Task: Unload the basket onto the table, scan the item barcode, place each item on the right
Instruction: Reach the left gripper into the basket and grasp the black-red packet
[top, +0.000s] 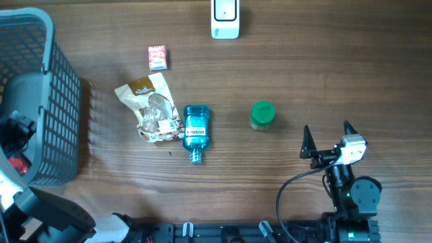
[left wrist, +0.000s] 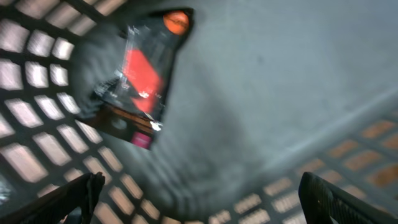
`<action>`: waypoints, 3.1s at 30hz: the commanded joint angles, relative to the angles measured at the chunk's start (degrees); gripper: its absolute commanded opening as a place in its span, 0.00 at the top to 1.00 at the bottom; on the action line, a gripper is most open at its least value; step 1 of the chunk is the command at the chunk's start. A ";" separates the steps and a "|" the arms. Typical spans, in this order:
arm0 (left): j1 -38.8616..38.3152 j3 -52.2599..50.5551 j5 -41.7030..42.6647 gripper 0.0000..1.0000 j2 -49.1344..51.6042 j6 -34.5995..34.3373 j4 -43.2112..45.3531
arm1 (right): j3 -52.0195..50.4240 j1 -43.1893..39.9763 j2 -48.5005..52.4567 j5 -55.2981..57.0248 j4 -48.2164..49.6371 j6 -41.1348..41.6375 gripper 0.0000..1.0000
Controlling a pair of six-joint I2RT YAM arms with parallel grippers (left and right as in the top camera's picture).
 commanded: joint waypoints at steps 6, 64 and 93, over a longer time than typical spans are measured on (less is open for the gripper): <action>0.52 -2.23 -11.10 0.00 5.55 12.66 9.29 | 0.52 0.04 -0.31 0.37 0.28 -0.66 0.00; 4.09 -4.11 15.10 0.45 18.60 13.70 19.82 | 0.52 0.04 -0.31 0.37 0.28 -0.68 0.00; 4.09 -7.30 33.31 0.96 8.74 4.02 25.77 | 0.52 0.04 -0.31 0.37 0.28 -0.68 0.00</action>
